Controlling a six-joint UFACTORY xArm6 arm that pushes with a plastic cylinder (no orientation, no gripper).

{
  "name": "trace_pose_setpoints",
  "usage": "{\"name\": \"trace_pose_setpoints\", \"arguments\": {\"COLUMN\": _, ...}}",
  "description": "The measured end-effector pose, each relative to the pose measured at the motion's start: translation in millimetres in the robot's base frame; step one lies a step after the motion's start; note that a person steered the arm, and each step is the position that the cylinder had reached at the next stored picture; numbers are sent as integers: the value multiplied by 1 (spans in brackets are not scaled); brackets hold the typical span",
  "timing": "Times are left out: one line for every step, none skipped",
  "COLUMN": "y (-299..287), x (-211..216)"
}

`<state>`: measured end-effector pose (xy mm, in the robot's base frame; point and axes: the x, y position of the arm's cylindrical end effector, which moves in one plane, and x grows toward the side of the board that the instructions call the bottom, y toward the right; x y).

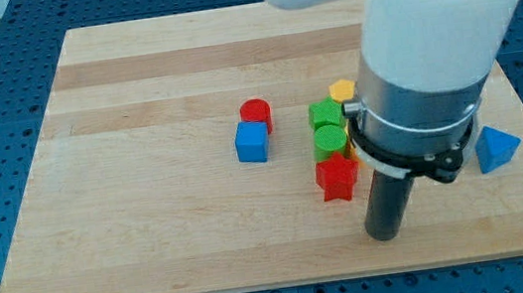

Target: Push red star to green circle

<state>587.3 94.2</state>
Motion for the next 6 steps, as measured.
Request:
{"name": "trace_pose_setpoints", "arguments": {"y": -6, "x": -21}}
{"name": "trace_pose_setpoints", "arguments": {"y": -3, "x": -21}}
{"name": "trace_pose_setpoints", "arguments": {"y": 14, "x": -32}}
{"name": "trace_pose_setpoints", "arguments": {"y": 14, "x": -44}}
{"name": "trace_pose_setpoints", "arguments": {"y": 12, "x": -45}}
{"name": "trace_pose_setpoints", "arguments": {"y": -5, "x": -48}}
